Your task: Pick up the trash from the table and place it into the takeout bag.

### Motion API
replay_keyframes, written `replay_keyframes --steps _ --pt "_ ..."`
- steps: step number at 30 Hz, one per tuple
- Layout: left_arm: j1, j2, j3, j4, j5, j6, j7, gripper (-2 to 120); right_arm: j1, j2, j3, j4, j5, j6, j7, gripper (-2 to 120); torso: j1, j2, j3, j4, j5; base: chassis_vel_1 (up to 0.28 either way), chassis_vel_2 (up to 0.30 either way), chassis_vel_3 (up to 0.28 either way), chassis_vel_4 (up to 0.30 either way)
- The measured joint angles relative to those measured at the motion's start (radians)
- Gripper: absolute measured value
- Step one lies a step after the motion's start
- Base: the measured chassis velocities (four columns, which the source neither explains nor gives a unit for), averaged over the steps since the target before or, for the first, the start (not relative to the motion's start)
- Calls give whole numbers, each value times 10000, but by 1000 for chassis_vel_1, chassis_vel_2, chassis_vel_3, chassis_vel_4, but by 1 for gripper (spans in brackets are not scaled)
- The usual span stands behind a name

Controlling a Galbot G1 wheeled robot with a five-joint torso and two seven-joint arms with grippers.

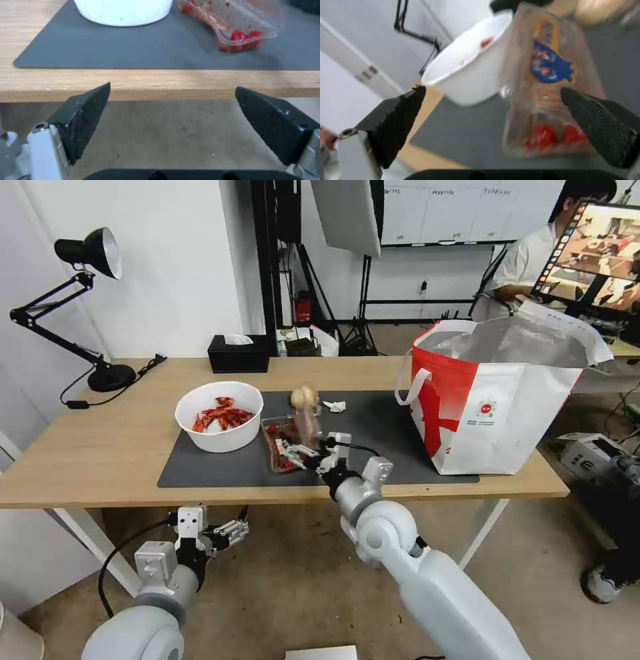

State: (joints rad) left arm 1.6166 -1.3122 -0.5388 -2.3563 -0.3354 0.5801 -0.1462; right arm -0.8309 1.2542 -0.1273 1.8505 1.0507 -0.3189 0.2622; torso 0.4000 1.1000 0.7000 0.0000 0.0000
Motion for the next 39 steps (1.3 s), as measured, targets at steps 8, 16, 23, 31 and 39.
replay_keyframes --steps 8,16,23,31,39 --pt "-20 12 -23 -11 -6 0 1 100 413 67 125 6 2382 -663 1071 100 1 0 0 1 0 0 0 0 0" --pt "-47 24 -31 -11 -10 -1 1 100 420 15 260 99 2862 -656 1318 100 0 0 0 1 0 0 0 0 0" --pt "-45 62 -94 -55 -74 -1 1 100 582 -35 444 237 3147 -583 1310 100 0 0 0 0 0 0 0 0 0" --pt "-151 223 -186 -83 -306 -1 -14 100 2672 -944 -149 -920 1517 -301 -636 100 1 0 0 1 1 0 0 0 0" --pt "-329 310 -170 -33 -401 -1 -41 100 4327 -2052 -1657 -2622 -1210 -162 -3587 98 1 -1 0 -1 2 0 0 0 0"
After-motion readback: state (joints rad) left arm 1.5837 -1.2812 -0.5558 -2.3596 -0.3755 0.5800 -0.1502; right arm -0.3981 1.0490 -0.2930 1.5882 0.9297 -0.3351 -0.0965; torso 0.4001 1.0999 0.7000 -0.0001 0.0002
